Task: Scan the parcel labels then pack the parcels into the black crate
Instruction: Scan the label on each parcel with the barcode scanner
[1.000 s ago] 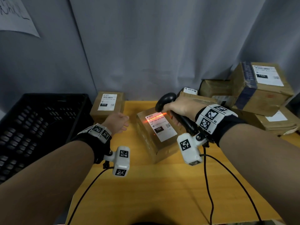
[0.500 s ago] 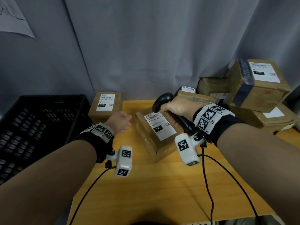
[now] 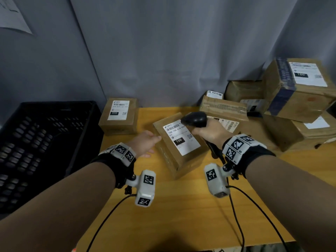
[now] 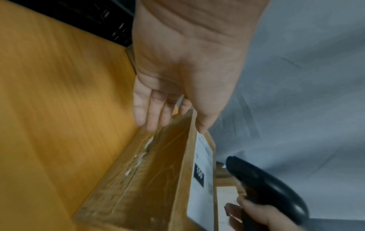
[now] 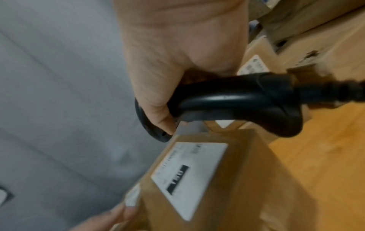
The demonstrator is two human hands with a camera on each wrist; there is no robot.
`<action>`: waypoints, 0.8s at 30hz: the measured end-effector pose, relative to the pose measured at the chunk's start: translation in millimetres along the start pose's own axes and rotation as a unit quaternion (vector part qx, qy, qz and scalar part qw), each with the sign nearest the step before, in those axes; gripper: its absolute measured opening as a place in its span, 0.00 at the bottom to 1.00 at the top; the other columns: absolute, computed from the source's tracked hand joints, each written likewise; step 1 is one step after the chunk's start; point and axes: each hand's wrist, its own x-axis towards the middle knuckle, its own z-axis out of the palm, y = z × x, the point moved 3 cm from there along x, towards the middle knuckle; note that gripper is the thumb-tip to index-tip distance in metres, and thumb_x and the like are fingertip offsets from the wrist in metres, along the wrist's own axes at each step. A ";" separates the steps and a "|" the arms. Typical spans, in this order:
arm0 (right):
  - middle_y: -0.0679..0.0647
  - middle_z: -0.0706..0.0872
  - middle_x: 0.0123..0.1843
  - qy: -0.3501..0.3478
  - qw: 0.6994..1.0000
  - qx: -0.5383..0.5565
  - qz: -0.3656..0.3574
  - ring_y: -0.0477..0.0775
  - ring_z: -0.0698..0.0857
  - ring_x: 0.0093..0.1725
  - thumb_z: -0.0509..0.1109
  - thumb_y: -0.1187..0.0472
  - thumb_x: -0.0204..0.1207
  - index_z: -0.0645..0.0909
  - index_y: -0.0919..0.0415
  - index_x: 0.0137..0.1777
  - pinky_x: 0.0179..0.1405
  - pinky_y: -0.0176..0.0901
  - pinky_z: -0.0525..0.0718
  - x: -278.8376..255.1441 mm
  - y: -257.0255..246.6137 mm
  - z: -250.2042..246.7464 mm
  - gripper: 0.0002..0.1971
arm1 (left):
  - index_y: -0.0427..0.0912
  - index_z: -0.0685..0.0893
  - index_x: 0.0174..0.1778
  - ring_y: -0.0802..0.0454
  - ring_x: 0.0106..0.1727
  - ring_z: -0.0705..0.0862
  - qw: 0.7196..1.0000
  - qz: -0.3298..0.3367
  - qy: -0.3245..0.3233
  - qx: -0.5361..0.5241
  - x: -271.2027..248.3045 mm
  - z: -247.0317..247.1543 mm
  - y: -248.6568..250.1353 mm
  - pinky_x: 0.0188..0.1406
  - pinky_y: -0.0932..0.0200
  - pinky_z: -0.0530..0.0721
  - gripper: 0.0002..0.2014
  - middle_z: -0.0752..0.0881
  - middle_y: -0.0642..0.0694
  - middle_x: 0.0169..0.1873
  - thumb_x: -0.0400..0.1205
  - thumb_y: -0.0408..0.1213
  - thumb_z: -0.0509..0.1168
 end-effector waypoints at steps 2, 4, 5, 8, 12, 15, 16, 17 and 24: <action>0.53 0.85 0.50 -0.021 0.999 0.006 0.049 0.56 0.81 0.53 0.75 0.57 0.73 0.82 0.55 0.56 0.53 0.46 0.77 2.0 22.3 10.5 0.13 | 0.50 0.56 0.83 0.40 0.63 0.82 0.999 -0.025 -0.038 -0.020 1.7 14.2 -8.4 0.55 0.43 0.87 0.36 0.71 0.40 0.77 0.82 0.51 0.66; 0.56 0.87 0.52 -0.052 0.993 0.060 0.083 0.59 0.85 0.53 0.78 0.53 0.71 0.83 0.52 0.52 0.59 0.58 0.83 2.9 36.7 21.1 0.12 | 0.61 0.47 0.84 0.35 0.67 0.80 0.994 -0.053 -0.088 -0.036 1.3 27.1 -15.8 0.48 0.44 0.89 0.43 0.65 0.40 0.81 0.80 0.51 0.68; 0.58 0.88 0.51 -0.068 0.989 0.096 0.090 0.62 0.86 0.52 0.79 0.54 0.71 0.83 0.52 0.50 0.58 0.62 0.86 2.5 38.9 25.6 0.11 | 0.64 0.44 0.83 0.34 0.68 0.79 0.992 -0.057 -0.106 -0.045 2.8 31.2 -19.5 0.45 0.45 0.90 0.46 0.64 0.40 0.82 0.79 0.50 0.70; 0.62 0.89 0.52 -0.091 0.981 0.155 0.075 0.66 0.89 0.51 0.77 0.60 0.72 0.83 0.55 0.55 0.55 0.65 0.88 5.8 34.2 39.3 0.12 | 0.66 0.47 0.82 0.38 0.69 0.78 0.993 -0.003 -0.099 -0.072 13.4 31.9 -21.8 0.48 0.44 0.89 0.50 0.70 0.48 0.77 0.75 0.43 0.76; 0.51 0.86 0.46 -0.089 0.985 0.143 0.021 0.53 0.84 0.47 0.75 0.59 0.74 0.83 0.54 0.55 0.47 0.44 0.81 19.1 14.6 65.7 0.11 | 0.59 0.46 0.83 0.43 0.79 0.64 0.972 0.159 0.007 0.173 29.8 9.8 -2.8 0.77 0.42 0.68 0.53 0.54 0.49 0.81 0.72 0.47 0.78; 0.49 0.85 0.43 -0.095 0.983 0.158 0.007 0.51 0.83 0.45 0.73 0.60 0.75 0.82 0.50 0.49 0.43 0.42 0.79 34.7 -3.0 87.3 0.06 | 0.60 0.49 0.84 0.34 0.80 0.59 0.919 0.142 0.093 0.355 41.7 -15.7 8.6 0.76 0.39 0.66 0.47 0.46 0.41 0.83 0.75 0.51 0.73; 0.49 0.85 0.42 -0.094 0.983 0.160 0.002 0.52 0.84 0.47 0.73 0.61 0.75 0.81 0.48 0.46 0.46 0.43 0.80 40.3 -9.4 91.6 0.06 | 0.59 0.54 0.83 0.33 0.79 0.60 0.891 0.149 0.120 0.411 45.7 -22.6 13.4 0.74 0.39 0.68 0.42 0.49 0.39 0.83 0.77 0.52 0.71; 0.48 0.85 0.42 -0.093 0.982 0.166 -0.007 0.52 0.84 0.48 0.73 0.61 0.75 0.80 0.46 0.44 0.49 0.44 0.81 46.7 -14.1 95.1 0.08 | 0.57 0.58 0.82 0.34 0.78 0.62 0.866 0.156 0.140 0.453 50.7 -28.7 18.2 0.72 0.39 0.70 0.37 0.54 0.39 0.82 0.79 0.52 0.68; 0.47 0.83 0.44 -0.055 0.976 0.210 -0.017 0.46 0.83 0.47 0.73 0.64 0.75 0.76 0.46 0.47 0.52 0.43 0.81 81.9 -34.5 84.8 0.11 | 0.52 0.67 0.76 0.37 0.72 0.69 0.827 0.122 0.195 0.513 86.3 -54.1 45.3 0.65 0.39 0.73 0.30 0.69 0.39 0.72 0.80 0.57 0.64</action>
